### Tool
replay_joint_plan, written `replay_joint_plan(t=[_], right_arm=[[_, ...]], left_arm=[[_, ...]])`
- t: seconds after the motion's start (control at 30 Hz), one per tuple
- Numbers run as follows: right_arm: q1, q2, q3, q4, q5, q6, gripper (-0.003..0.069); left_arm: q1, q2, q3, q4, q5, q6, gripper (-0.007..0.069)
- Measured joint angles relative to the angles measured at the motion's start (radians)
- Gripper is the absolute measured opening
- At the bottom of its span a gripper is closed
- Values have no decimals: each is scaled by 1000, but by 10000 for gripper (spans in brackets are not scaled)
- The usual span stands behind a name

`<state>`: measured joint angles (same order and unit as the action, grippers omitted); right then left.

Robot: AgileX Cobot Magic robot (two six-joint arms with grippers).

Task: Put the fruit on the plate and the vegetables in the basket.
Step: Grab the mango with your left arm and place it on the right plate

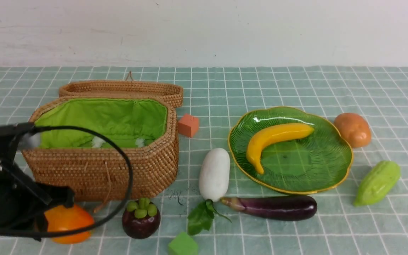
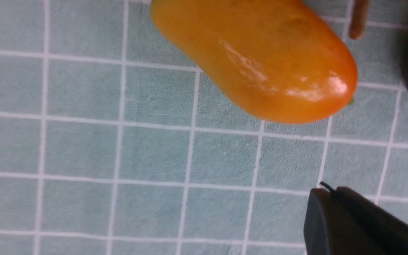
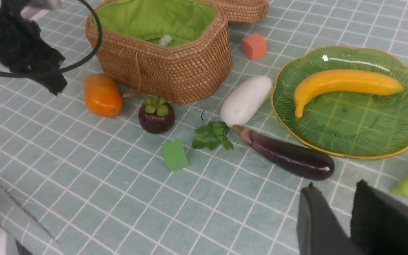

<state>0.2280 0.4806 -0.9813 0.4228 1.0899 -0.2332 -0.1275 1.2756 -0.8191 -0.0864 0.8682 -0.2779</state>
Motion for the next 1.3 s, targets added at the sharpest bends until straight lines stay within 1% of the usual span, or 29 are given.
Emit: replay_joint_plan(t=[0.07, 0.13, 0.17, 0.2, 0.23, 0.3, 0.33, 0.37, 0.4, 0.43, 0.47, 0.57, 0.77, 0.97, 1.13, 1.3], right_arm=[[0, 1, 3, 11, -30, -1, 171], [0, 1, 3, 18, -59, -9, 171], [0, 1, 3, 18, -69, -15, 171], [0, 1, 3, 21, -82, -27, 171], [0, 1, 3, 31, -96, -43, 174], [0, 1, 3, 51, -108, -70, 175], [0, 1, 3, 66, -109, -85, 176], [0, 1, 3, 68, -109, -88, 177], [0, 1, 3, 85, -109, -110, 178], [0, 1, 3, 89, -109, -116, 178], [0, 1, 3, 100, -109, -131, 179], [0, 1, 3, 114, -109, -151, 181], [0, 1, 3, 117, -109, -157, 181], [0, 1, 3, 124, -109, -157, 181], [0, 1, 3, 135, -109, -157, 181], [0, 1, 3, 140, -107, -157, 181]], left_arm=[[22, 12, 31, -36, -65, 0, 97], [26, 27, 38, -49, -117, -2, 206], [26, 30, 39, -52, -129, -6, 230], [26, 38, 40, -59, -158, -14, 295], [26, 51, 40, -69, -193, -34, 387], [26, 75, 40, -73, -228, -73, 501], [26, 98, 40, -71, -247, -110, 578], [26, 101, 40, -71, -250, -115, 587], [26, 126, 41, -64, -267, -155, 633], [26, 144, 41, -59, -279, -177, 651], [26, 162, 41, -56, -293, -202, 660], [26, 208, 41, -50, -334, -231, 664], [26, 267, 41, -46, -364, -246, 645], [26, 268, 41, -46, -360, -273, 595], [26, 268, 38, -28, -331, -277, 592], [26, 266, 32, 19, -286, -314, 592]])
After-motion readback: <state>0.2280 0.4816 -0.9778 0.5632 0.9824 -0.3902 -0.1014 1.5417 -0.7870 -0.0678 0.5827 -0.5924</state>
